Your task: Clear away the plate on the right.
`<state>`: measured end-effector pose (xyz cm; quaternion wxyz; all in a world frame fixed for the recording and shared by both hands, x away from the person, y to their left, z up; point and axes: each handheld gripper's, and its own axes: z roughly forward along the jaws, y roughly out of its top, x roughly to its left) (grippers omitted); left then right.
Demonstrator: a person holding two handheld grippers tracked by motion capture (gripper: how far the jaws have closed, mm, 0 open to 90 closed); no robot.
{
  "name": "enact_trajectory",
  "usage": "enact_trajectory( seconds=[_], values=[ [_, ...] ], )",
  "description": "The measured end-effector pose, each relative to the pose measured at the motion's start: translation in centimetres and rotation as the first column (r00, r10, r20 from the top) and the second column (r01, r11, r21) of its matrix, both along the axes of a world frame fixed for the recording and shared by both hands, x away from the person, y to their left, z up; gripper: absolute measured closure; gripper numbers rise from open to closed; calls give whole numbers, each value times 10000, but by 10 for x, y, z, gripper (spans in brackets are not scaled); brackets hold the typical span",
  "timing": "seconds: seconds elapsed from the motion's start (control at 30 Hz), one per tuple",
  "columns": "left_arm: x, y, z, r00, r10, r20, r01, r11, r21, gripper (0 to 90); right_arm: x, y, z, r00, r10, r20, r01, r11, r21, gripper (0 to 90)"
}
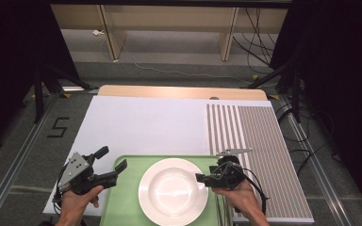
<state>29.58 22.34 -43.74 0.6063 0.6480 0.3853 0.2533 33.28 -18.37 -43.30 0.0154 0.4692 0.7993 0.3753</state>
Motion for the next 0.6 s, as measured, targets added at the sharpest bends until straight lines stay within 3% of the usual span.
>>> enact_trajectory(
  seconds=[0.13, 0.23, 0.4, 0.6],
  values=[
    [0, 0, 0, 10000, -14, -20, 14, 10000, 9, 159, -2, -5, 4, 9983, -379, 437, 384, 9992, -112, 279],
    [0, -1, -1, 10000, -54, -54, 54, 10000, -17, 159, -4, -11, 9, 9937, -566, 965, 538, 9981, 307, 270],
    [0, -1, -1, 9999, -118, -105, 119, 9999, 64, 159, -9, -15, 13, 9764, -889, 1968, 777, 9949, 643, 232],
    [0, -1, -1, 9998, -162, -130, 163, 9999, 57, 158, -16, -19, 20, 9582, -1007, 2677, 788, 9927, 914, 220]
  ],
)
